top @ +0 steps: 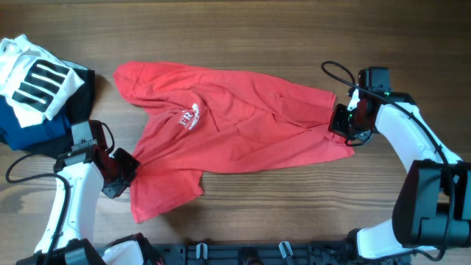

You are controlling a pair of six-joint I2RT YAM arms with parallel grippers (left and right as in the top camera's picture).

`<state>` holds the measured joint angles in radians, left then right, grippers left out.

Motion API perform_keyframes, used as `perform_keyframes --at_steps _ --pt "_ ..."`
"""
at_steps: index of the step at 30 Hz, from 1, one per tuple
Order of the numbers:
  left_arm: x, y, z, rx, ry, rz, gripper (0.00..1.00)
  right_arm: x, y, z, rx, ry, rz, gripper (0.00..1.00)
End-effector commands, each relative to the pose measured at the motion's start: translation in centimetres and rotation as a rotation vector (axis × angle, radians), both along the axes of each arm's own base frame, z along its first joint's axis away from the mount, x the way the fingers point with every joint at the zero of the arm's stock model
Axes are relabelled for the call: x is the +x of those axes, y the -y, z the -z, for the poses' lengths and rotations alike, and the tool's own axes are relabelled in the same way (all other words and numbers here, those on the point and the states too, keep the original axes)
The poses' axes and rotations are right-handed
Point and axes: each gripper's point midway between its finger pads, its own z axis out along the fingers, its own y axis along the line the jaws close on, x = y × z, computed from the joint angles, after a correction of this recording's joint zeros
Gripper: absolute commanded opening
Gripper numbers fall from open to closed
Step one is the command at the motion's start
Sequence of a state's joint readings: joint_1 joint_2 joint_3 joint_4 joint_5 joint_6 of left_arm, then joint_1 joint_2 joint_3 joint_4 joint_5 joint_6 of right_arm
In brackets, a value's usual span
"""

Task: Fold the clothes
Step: 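Grasp the shirt's right hem corner with the right gripper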

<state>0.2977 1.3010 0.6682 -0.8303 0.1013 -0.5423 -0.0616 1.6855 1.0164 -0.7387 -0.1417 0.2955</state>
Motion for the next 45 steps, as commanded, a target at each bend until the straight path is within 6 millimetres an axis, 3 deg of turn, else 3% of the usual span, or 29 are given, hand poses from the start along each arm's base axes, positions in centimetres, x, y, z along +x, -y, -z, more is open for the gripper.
perform_keyframes --at_steps 1,8,10,11,18,20,23,26,36,45 --pt "-0.1 -0.5 -0.1 0.02 0.004 0.004 0.04 1.1 0.4 -0.5 -0.028 0.042 -0.028 0.04" --pt "-0.2 -0.4 -0.1 0.019 0.002 0.004 0.04 5.1 5.3 -2.0 -0.289 0.207 0.079 0.1" --pt "-0.2 -0.4 -0.1 0.02 0.002 0.004 0.04 5.4 5.5 -2.1 -0.295 0.219 0.106 0.41" --pt "-0.2 -0.4 -0.1 0.019 0.002 0.004 0.04 5.3 5.2 -2.0 -0.277 0.215 0.097 0.43" --pt "-0.2 -0.4 -0.1 0.019 0.002 0.004 0.04 -0.4 3.7 -0.3 -0.206 -0.025 0.052 0.44" --pt "-0.2 -0.4 -0.1 0.02 0.003 0.004 0.04 -0.8 3.5 -0.2 -0.202 -0.041 0.021 0.42" --pt "-0.2 -0.4 -0.1 0.019 0.002 0.006 0.04 -0.8 3.0 -0.2 -0.177 -0.04 -0.036 0.4" --pt "-0.2 -0.4 -0.1 0.019 0.002 0.006 0.04 -0.9 1.0 -0.2 -0.074 -0.031 -0.124 0.4" --pt "-0.1 -0.4 -0.1 0.02 0.002 0.006 0.04 -0.6 0.9 2.2 -0.081 0.033 -0.132 0.4" --pt "-0.2 -0.4 -0.1 0.019 0.002 0.006 0.04 0.9 1.0 2.1 -0.086 0.101 -0.112 0.37"
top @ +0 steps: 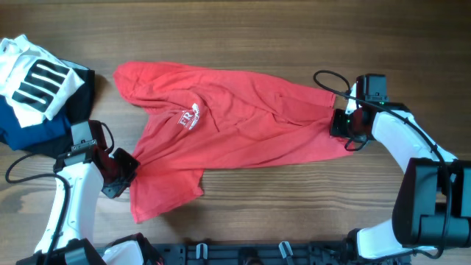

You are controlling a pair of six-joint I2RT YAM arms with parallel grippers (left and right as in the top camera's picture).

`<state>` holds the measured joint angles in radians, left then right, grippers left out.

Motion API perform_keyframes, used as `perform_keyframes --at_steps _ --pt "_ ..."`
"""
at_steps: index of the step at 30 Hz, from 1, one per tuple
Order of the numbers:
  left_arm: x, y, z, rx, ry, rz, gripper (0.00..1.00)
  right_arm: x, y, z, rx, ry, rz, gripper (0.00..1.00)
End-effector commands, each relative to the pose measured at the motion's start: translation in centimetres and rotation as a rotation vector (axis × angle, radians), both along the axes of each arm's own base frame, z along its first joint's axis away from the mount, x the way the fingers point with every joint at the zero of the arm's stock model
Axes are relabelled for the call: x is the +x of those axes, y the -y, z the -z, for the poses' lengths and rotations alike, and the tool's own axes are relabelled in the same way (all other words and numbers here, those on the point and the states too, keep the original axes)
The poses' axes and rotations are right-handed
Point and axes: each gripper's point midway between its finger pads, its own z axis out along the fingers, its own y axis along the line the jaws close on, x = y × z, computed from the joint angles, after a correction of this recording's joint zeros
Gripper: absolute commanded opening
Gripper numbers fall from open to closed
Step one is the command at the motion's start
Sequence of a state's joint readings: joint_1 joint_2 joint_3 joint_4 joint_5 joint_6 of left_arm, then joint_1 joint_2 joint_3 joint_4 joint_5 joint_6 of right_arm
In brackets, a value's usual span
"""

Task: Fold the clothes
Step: 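Grasp the shirt's right hem corner with the right gripper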

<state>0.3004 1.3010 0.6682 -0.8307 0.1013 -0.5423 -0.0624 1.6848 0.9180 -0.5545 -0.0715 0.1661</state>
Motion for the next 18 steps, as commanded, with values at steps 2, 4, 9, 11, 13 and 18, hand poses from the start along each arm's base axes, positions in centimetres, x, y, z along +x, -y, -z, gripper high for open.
perform_keyframes --at_steps 2,4,9,11,13,18 --pt "-0.1 -0.3 -0.1 0.019 0.002 0.008 0.04 0.2 -0.2 0.3 0.017 0.011 0.006 0.28" --pt "-0.1 -0.4 -0.1 0.02 0.003 0.008 0.04 -0.1 -0.3 0.3 0.022 -0.001 0.016 0.04" --pt "-0.1 -0.4 -0.1 0.02 0.003 0.008 0.04 -1.5 -1.8 -0.5 0.103 -0.054 -0.005 0.04" --pt "-0.1 -0.4 -0.1 0.02 0.002 0.009 0.04 -1.9 -1.9 -3.1 0.106 -0.059 -0.012 0.04" --pt "-0.1 -0.4 -0.1 0.02 0.003 0.008 0.04 -2.8 -3.1 -8.0 0.144 -0.05 -0.159 0.04" --pt "0.0 -0.4 -0.1 0.021 0.007 0.008 0.04 -6.9 -0.2 -14.8 -0.033 -0.145 -0.169 0.1"
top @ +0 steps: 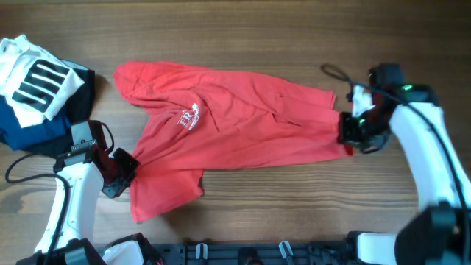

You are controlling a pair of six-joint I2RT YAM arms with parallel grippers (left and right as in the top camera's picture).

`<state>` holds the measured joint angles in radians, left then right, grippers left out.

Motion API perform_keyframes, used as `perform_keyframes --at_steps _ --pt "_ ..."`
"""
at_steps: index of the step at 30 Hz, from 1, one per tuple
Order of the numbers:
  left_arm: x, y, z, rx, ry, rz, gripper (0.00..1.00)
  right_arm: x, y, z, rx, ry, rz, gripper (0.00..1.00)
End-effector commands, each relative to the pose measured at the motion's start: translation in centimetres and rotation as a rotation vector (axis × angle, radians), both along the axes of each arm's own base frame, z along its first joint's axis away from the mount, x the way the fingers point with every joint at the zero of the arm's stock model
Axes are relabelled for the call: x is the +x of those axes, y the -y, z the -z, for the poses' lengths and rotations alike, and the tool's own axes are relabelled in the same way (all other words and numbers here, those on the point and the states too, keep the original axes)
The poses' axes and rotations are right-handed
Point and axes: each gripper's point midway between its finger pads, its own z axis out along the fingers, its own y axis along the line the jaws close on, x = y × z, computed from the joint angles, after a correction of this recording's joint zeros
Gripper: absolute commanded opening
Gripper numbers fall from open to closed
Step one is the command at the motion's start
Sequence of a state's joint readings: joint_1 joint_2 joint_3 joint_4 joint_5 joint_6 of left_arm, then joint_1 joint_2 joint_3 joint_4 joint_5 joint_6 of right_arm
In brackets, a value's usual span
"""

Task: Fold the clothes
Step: 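Grasp the shirt's right hem corner with the right gripper, then lift the shirt with both grippers and swing it forward to flatten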

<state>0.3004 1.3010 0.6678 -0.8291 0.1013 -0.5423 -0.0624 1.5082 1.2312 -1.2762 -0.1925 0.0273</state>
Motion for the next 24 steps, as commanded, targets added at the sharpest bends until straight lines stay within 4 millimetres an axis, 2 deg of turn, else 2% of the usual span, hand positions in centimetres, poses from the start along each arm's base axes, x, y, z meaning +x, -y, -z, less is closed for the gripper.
perform_keyframes --at_steps 1,4,11,14,18,19,20,24 --pt "0.0 -0.4 -0.1 0.022 0.007 0.008 0.04 -0.7 4.1 -3.6 -0.241 0.054 0.039 0.1" --pt "-0.1 -0.4 -0.1 0.021 0.006 0.008 0.04 -2.1 6.7 -3.6 -0.381 -0.013 0.155 0.09" --pt "-0.1 -0.4 -0.1 0.021 0.005 0.009 0.04 -2.3 7.0 -3.3 -0.391 -0.034 0.126 0.04" --pt "-0.1 -0.4 -0.1 0.021 0.005 0.008 0.04 -1.6 5.1 -3.0 -0.276 -0.007 0.079 0.04" --pt "0.3 0.2 -0.5 -0.016 0.023 0.013 0.04 -0.5 -0.2 -3.5 0.025 0.075 -0.101 0.04" --pt "0.8 0.6 -1.4 -0.041 0.045 0.018 0.04 -0.4 -1.3 -3.9 0.09 0.101 -0.146 0.04" --pt "1.2 0.7 -2.7 -0.045 0.067 0.03 0.04 -0.3 -1.6 -4.2 0.106 0.119 -0.145 0.04" --pt "3.6 -0.1 -11.0 0.028 0.235 0.1 0.04 0.5 -0.8 -6.8 0.049 0.254 -0.056 0.04"
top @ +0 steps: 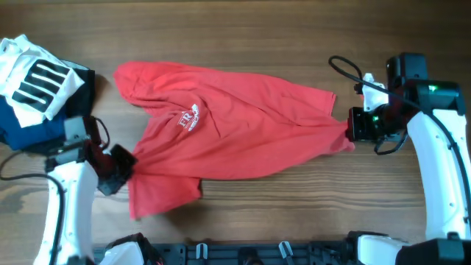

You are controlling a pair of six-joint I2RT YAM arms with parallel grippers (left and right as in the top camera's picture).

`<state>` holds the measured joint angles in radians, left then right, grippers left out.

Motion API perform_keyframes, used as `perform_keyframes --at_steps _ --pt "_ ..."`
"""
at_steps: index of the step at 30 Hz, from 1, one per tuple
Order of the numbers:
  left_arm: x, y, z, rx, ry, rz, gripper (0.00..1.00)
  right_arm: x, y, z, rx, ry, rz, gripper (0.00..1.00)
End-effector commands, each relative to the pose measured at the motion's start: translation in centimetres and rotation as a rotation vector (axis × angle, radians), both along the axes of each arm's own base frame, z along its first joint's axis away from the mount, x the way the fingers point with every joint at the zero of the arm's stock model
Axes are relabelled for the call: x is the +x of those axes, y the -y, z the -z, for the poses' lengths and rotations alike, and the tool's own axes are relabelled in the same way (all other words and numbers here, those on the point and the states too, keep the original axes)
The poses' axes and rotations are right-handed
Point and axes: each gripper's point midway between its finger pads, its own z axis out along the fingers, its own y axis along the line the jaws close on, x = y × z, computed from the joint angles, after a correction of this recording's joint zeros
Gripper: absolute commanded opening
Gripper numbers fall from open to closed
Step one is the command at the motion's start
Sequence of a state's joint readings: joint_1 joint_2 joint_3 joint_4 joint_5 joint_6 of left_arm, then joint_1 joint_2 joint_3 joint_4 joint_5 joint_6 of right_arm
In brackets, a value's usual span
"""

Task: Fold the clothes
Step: 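Lift the shirt with both grippers and swing it forward to flatten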

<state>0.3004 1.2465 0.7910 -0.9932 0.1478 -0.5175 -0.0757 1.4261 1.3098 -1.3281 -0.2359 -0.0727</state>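
A red T-shirt with a white chest print lies spread and wrinkled across the middle of the wooden table. My left gripper is shut on the shirt's lower left edge, where the cloth bunches. At the right, my right gripper is shut on the shirt's right edge, and the cloth runs taut toward it. Both sets of fingers are largely hidden by fabric and the arms.
A pile of other clothes in white, black and blue sits at the table's far left corner. Bare wood lies in front of the shirt. A black rail runs along the near edge.
My right gripper has moved right and slightly up, drawing the shirt's right side tauter and flatter. My left gripper has shifted a little left and up with its bunch of cloth.
At first the shirt lay wrinkled with my left gripper on its lower left edge and my right gripper at its right edge. The right gripper stayed at that edge, then stood farther right. Now both grippers stand further apart and the cloth is stretched between them.
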Motion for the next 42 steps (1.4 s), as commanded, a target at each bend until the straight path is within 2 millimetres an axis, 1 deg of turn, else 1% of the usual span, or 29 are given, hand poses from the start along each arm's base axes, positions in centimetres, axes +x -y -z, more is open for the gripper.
perform_keyframes --at_steps 1,2,4,5,7,9,10,11,12,13,14,19,20,22,24,26,29,31,33,36,38,40,41,42 --pt "3.5 -0.9 -9.3 0.079 0.26 0.065 0.04 0.1 -0.2 -3.3 0.019 0.149 0.049 0.04" --pt "4.0 -1.0 -12.5 0.107 0.341 0.066 0.04 -0.2 0.0 -5.2 0.001 0.226 0.053 0.04" --pt "4.1 -0.9 -16.2 0.13 0.428 0.069 0.04 -0.7 0.6 -7.7 -0.04 0.319 0.07 0.04" --pt "4.0 -0.7 -18.1 0.134 0.469 0.072 0.04 -1.0 1.0 -9.3 -0.063 0.379 0.096 0.05" --pt "3.7 -0.5 -21.3 0.149 0.533 0.076 0.04 -1.9 1.2 -12.5 -0.081 0.495 0.105 0.04" --pt "3.1 -0.3 -25.0 0.174 0.601 0.076 0.04 -3.4 1.2 -16.9 -0.088 0.653 0.11 0.04" --pt "2.9 -0.2 -26.1 0.181 0.622 0.077 0.04 -4.0 1.1 -18.6 -0.09 0.711 0.112 0.04" --pt "2.6 -0.1 -27.5 0.19 0.648 0.077 0.04 -5.0 1.2 -21.1 -0.1 0.796 0.118 0.04" --pt "2.1 0.0 -28.9 0.199 0.673 0.077 0.04 -6.0 1.4 -23.1 -0.115 0.864 0.13 0.04" --pt "1.7 0.1 -29.7 0.205 0.687 0.077 0.04 -6.7 1.6 -24.4 -0.129 0.908 0.141 0.05" --pt "1.0 0.4 -31.2 0.214 0.713 0.078 0.04 -8.1 2.1 -26.4 -0.155 0.974 0.172 0.04" --pt "-1.4 0.9 -34.6 0.253 0.788 0.073 0.04 -11.4 4.7 -29.9 -0.245 1.057 0.341 0.04" --pt "-1.9 0.9 -35.2 0.264 0.801 0.069 0.04 -12.0 4.9 -30.7 -0.255 1.082 0.354 0.04" --pt "-2.8 1.0 -36.0 0.282 0.819 0.063 0.04 -12.8 5.1 -31.7 -0.261 1.112 0.371 0.04" --pt "-3.7 1.1 -36.8 0.295 0.831 0.058 0.04 -13.5 5.9 -32.0 -0.279 1.114 0.435 0.04" --pt "-4.3 1.0 -37.3 0.314 0.838 0.048 0.04 -13.8 6.7 -31.7 -0.303 1.097 0.483 0.04" --pt "-4.6 0.8 -37.7 0.332 0.846 0.038 0.04 -14.2 7.9 -31.5 -0.33 1.079 0.565 0.04" --pt "-4.5 0.8 -37.6 0.328 0.839 0.039 0.04 -13.9 7.9 -31.4 -0.334 1.071 0.564 0.04" --pt "-4.2 0.7 -37.4 0.323 0.831 0.04 0.04 -13.0 8.0 -31.1 -0.34 1.047 0.557 0.04" --pt "-2.8 0.4 -36.8 0.303 0.794 0.046 0.04 -10.0 7.9 -29.7 -0.342 0.955 0.527 0.04" --pt "-1.1 0.6 -36.5 0.261 0.784 0.067 0.04 -6.9 7.5 -28.3 -0.337 0.877 0.467 0.04" --pt "1.9 0.6 -36.3 0.212 0.783 0.093 0.04 -2.6 6.9 -26.2 -0.324 0.778 0.379 0.04" --pt "3.8 0.5 -36.1 0.185 0.783 0.103 0.04 0.5 6.3 -24.4 -0.304 0.713 0.317 0.04" --pt "6.4 0.3 -35.8 0.153 0.789 0.121 0.04 3.7 5.8 -22.4 -0.28 0.649 0.268 0.04"
